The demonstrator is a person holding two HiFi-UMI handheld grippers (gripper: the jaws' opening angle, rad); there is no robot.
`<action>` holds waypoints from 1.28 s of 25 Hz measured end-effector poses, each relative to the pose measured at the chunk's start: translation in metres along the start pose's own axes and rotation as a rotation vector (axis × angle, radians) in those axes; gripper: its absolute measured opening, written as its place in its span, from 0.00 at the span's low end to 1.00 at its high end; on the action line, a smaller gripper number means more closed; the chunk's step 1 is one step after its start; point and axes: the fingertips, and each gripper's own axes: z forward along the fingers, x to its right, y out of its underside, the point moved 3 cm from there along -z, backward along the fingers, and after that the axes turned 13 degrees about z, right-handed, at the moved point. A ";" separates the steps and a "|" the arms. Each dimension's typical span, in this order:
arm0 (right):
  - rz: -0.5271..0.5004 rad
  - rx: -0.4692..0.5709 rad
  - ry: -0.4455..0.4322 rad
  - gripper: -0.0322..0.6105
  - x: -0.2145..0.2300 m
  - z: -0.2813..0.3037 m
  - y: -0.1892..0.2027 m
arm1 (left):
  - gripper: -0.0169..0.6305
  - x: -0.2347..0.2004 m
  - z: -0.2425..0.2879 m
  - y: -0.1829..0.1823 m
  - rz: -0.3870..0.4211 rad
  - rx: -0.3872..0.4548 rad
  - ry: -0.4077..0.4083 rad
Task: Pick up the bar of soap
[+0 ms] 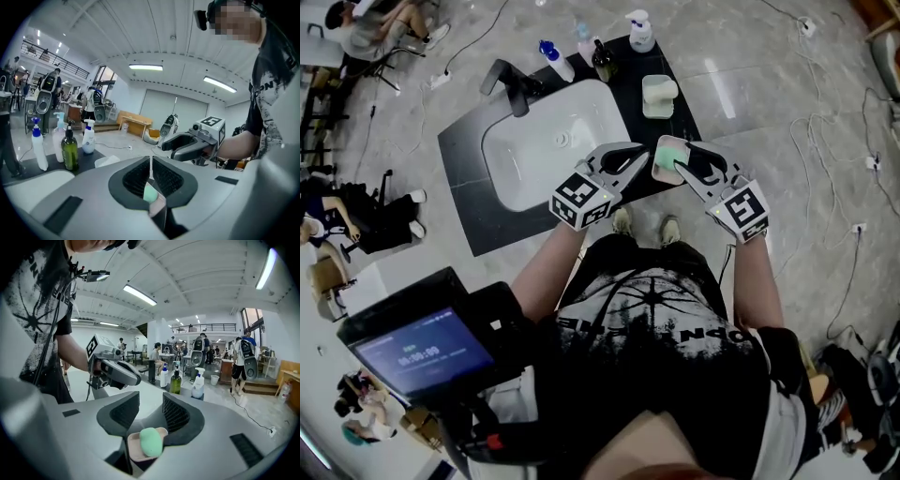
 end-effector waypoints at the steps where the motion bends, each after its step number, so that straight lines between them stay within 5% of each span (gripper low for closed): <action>1: -0.005 -0.025 0.001 0.31 0.002 0.003 0.007 | 0.05 0.000 0.003 0.006 -0.014 -0.013 0.010; 19: -0.144 -0.433 -0.036 0.47 0.043 0.082 0.133 | 0.31 -0.013 0.066 0.125 -0.252 -0.300 0.180; 32: -0.188 -0.563 -0.050 0.48 0.042 0.084 0.152 | 0.36 0.004 0.084 0.140 -0.349 -0.397 0.249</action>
